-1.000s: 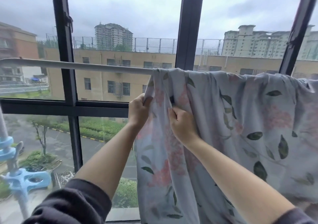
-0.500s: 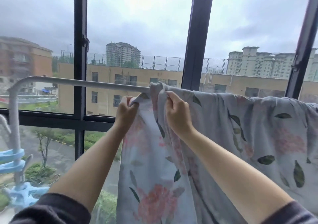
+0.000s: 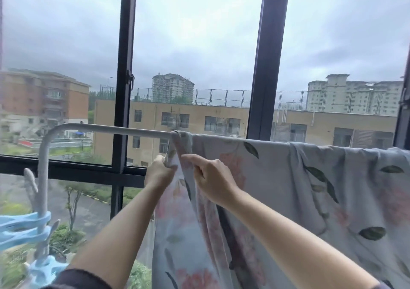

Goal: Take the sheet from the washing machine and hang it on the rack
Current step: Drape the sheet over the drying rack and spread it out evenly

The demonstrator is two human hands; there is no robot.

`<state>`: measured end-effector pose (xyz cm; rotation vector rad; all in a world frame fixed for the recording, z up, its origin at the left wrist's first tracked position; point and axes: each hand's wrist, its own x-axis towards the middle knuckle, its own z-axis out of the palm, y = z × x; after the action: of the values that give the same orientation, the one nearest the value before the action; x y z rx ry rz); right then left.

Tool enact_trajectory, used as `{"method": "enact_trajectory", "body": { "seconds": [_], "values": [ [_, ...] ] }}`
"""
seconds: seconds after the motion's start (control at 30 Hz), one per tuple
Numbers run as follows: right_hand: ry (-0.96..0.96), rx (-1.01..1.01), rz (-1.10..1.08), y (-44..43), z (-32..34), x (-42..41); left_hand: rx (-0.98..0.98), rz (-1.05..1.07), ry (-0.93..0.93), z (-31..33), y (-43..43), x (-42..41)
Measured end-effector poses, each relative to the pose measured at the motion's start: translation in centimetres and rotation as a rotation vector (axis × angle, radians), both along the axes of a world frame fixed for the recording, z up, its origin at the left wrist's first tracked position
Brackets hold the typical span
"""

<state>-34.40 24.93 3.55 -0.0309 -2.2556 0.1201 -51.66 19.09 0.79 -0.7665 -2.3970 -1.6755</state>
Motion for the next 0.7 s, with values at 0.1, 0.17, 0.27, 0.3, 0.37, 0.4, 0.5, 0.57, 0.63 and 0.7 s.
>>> {"method": "enact_trajectory", "body": {
  "seconds": [0.1,0.17,0.27,0.3,0.37,0.4,0.5,0.57,0.63,0.7],
  "values": [
    [-0.087,0.054,0.035,0.4,-0.1,0.3,-0.013,0.024,0.078,0.0,-1.2,0.6],
    [-0.116,0.079,0.030,1.1,0.4,0.9,0.061,0.046,0.191,0.4,-2.4,1.5],
    [0.097,0.137,-0.054,2.4,1.7,1.9,0.155,0.031,0.317,2.1,-4.5,4.0],
    [0.195,0.200,-0.108,2.9,2.3,2.0,0.172,0.035,0.363,2.8,-4.9,4.7],
    [0.248,0.293,-0.223,3.6,3.7,1.6,0.172,0.024,0.421,4.6,-5.0,6.2],
    [0.186,0.290,-0.272,3.8,4.4,1.3,0.135,0.004,0.415,5.5,-4.8,6.7],
    [-0.034,0.189,-0.327,3.9,5.6,0.1,0.024,-0.098,0.298,7.1,-3.5,6.6],
    [-0.095,0.155,-0.345,3.9,5.5,-0.4,-0.001,-0.149,0.204,7.5,-2.5,5.8],
    [-0.082,0.183,-0.372,4.1,5.4,-0.8,-0.139,-0.079,0.200,7.8,-2.0,5.3],
    [-0.059,0.228,-0.394,4.3,5.3,-1.0,-0.269,0.061,0.267,7.8,-1.8,5.3]
  ]
}}
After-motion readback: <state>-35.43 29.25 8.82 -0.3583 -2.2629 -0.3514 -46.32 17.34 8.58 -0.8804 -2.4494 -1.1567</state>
